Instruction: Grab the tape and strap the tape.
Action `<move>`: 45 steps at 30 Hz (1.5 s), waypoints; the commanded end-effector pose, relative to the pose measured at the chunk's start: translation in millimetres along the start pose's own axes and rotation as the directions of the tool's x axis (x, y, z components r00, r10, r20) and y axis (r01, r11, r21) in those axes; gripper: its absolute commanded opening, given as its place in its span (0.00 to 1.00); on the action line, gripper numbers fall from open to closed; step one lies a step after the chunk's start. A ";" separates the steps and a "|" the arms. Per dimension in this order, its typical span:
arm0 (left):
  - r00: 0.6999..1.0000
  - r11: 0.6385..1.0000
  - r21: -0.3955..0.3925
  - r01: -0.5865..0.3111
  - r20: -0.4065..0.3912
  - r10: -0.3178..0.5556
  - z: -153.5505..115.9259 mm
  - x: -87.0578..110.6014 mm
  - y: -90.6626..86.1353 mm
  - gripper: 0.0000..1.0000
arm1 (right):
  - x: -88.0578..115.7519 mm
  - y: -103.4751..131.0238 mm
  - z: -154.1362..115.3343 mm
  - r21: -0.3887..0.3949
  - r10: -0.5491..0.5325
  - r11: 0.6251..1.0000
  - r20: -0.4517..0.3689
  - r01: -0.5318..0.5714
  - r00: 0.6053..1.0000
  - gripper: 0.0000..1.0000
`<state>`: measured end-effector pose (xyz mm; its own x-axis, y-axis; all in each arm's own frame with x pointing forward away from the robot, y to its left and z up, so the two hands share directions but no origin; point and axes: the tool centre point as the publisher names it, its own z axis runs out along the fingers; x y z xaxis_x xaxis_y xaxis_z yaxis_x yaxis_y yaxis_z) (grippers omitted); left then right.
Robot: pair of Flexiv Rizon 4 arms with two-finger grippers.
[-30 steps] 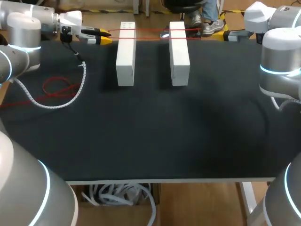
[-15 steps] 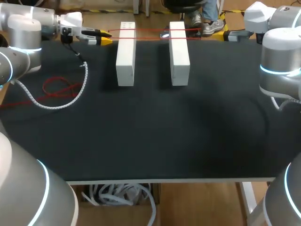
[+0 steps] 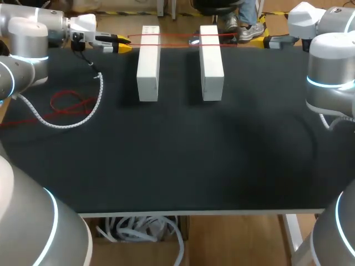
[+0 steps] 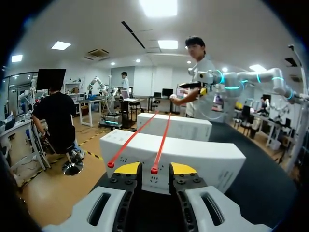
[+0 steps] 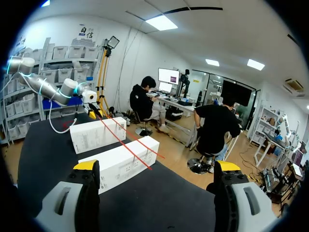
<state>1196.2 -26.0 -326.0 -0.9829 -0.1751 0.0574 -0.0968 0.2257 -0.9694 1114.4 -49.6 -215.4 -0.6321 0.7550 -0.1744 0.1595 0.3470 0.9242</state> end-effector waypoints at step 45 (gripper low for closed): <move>0.999 0.992 0.122 -0.026 0.040 0.022 -26.7 81.6 -131.2 0.00 | 0.1 -0.3 -0.3 -0.001 0.000 1.000 -0.001 0.000 1.000 1.00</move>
<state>1162.0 -36.9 -210.2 -0.9986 -0.0314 0.0417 -0.0440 0.0741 -0.9963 1114.4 -49.7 -215.4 -0.6321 0.7550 -0.1744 0.1595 0.3470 0.9242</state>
